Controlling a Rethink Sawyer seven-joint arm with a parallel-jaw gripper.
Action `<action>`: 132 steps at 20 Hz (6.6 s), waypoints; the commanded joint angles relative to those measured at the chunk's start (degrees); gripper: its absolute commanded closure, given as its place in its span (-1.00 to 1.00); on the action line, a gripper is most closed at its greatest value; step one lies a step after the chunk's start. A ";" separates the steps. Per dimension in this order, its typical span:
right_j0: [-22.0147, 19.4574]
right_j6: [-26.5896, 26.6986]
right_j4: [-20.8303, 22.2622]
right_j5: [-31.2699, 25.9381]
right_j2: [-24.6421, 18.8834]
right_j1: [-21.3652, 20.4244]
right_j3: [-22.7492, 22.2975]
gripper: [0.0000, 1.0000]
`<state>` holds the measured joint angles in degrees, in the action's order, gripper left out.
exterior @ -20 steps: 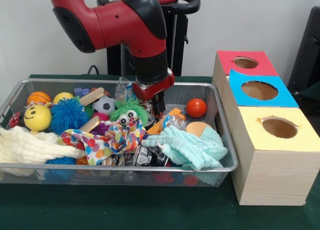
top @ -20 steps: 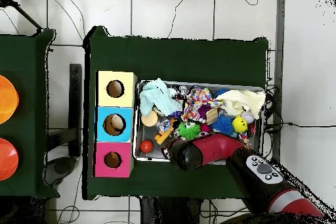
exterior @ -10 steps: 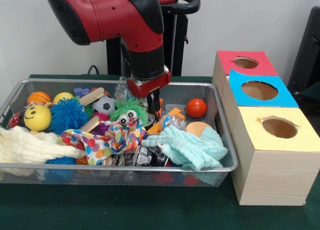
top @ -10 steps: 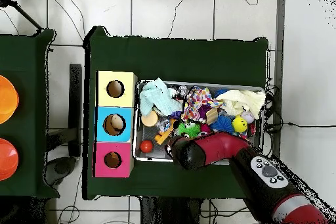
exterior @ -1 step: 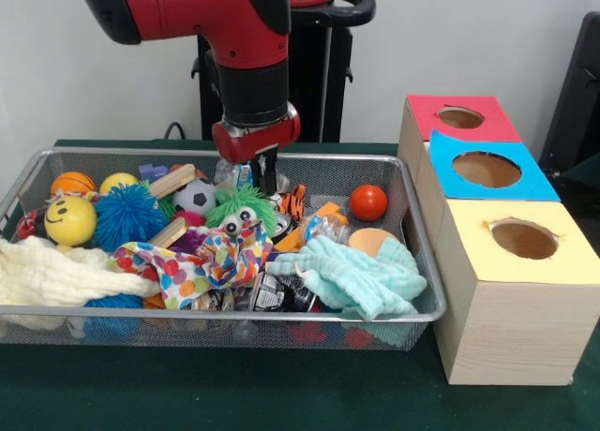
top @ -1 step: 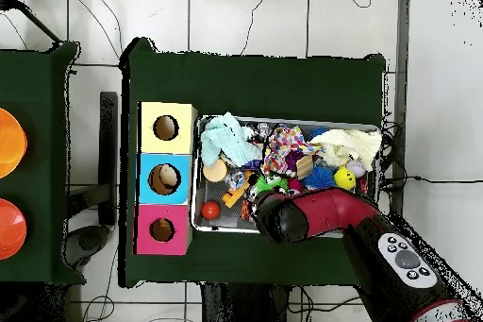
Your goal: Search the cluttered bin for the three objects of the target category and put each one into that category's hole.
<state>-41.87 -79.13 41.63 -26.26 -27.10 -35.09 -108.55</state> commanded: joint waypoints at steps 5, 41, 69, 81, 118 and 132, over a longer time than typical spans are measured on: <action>-1.32 3.94 -1.68 -5.22 -3.75 -2.20 0.24 1.00; 3.04 -2.86 11.18 12.38 4.89 6.92 2.59 -1.00; -5.14 4.49 2.06 3.56 -4.58 -6.35 -8.34 -1.00; -3.24 1.50 3.51 4.21 -3.48 -7.25 -8.75 -1.00; 2.51 -4.65 12.19 15.85 4.91 -1.37 -6.29 -1.00; 8.86 -7.69 12.33 20.30 11.32 -2.36 -7.09 -1.00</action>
<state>-34.44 -79.13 50.22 -10.24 -18.77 -37.64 -117.25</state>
